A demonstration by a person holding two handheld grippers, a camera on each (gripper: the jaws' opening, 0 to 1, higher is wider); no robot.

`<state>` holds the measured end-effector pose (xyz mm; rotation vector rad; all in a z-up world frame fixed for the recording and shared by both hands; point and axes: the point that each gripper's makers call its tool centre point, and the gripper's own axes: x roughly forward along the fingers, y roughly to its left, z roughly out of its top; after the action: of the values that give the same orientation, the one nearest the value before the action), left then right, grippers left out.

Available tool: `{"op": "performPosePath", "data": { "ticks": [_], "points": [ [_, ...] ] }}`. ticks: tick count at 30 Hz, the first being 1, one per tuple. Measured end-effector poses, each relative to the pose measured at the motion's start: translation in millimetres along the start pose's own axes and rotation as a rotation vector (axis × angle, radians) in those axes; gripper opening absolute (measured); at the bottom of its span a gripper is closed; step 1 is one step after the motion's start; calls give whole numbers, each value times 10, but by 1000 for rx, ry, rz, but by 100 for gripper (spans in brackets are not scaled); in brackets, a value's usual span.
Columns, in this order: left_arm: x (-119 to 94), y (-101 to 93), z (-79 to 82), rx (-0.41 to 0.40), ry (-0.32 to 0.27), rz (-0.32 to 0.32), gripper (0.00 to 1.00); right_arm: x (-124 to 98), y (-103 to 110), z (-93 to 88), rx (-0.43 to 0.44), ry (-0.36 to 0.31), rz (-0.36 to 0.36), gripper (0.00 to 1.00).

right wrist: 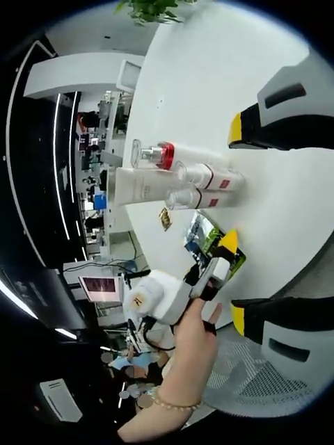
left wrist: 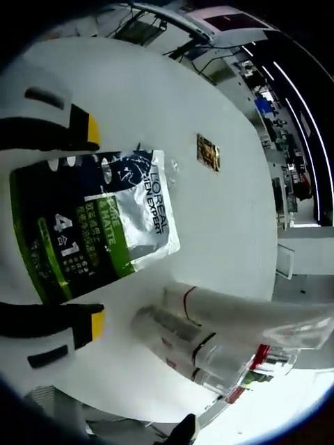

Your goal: Arrange the skincare products in the storage area until every visible bottle or jar stands upright without overlapping.

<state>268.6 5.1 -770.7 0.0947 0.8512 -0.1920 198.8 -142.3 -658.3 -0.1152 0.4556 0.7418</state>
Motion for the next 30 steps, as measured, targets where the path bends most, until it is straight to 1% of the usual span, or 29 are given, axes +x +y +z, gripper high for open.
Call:
{"op": "performPosePath", "data": {
  "ticks": [4, 7, 8, 11, 13, 14, 15, 18, 26, 30],
  "points": [
    [22, 42, 18, 3, -8, 4, 88, 5, 6, 3, 1, -1, 8, 87],
    [6, 65, 32, 7, -8, 6, 80, 3, 2, 5, 14, -5, 10, 87],
    [-3, 75, 30, 5, -6, 5, 76, 0, -4, 13, 17, -6, 9, 86],
    [5, 51, 26, 10, -11, 6, 75, 1, -6, 20, 23, -8, 10, 86],
    [-32, 31, 2, -4, -22, 14, 73, -1, -2, 26, 22, -11, 11, 86],
    [-46, 20, -1, -10, -26, 17, 71, -1, -3, 26, 22, -11, 10, 86],
    [-58, -9, 8, -2, -31, 11, 66, -1, -2, 26, 21, -11, 10, 86],
    [-41, 45, 21, -10, -31, 9, 66, 0, -6, 27, 21, -12, 10, 86],
    [-34, 17, 34, -17, -47, 18, 65, -15, 8, 33, 8, -10, 10, 85],
    [3, 33, 39, -17, -43, 17, 64, -24, -19, 40, 12, -17, 1, 85]
  ]
}}
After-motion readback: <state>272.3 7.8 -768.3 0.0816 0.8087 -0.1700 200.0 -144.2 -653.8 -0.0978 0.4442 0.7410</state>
